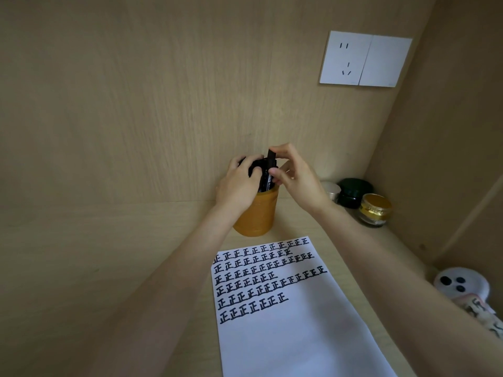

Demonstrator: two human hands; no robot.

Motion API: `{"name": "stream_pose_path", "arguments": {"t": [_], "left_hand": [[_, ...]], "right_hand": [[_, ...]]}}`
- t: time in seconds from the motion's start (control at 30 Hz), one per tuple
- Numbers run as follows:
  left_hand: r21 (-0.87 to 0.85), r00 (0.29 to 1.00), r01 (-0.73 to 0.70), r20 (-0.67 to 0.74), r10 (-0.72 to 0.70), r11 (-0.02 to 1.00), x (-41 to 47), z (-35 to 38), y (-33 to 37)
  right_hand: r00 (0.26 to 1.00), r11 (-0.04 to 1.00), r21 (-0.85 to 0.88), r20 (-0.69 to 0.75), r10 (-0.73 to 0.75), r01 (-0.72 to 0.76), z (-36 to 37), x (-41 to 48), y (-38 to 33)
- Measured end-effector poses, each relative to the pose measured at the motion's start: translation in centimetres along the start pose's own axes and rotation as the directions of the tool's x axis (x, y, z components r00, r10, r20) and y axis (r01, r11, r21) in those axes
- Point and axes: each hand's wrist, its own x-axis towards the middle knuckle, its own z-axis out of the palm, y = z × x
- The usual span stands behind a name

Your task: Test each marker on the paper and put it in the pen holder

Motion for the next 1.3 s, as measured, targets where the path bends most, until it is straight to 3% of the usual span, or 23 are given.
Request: {"name": "stream_pose_path", "arguments": {"t": [0.73,1.03,1.3], "left_hand": [[0.019,1.0,0.025,0.005,-0.025,1.0,0.5,0.5,-0.1],[-0.109,0.999,-0.001,0.053,0.007,0.994,0.8,0.1,-0.8],[-0.104,0.996,0.026,0.088,-0.017,0.994,0.8,0.0,-0.3]], "right_hand": [[0.992,0.998,-0.06,0.125,0.005,0.003,0.3,-0.9,0.4],[0.993,0.998,-0.06,0.12,0.01,-0.003,0.4,-0.9,0.7],[0.988,0.997,-0.064,0.144,0.047,-0.038,0.5,-0.9,0.4]]}}
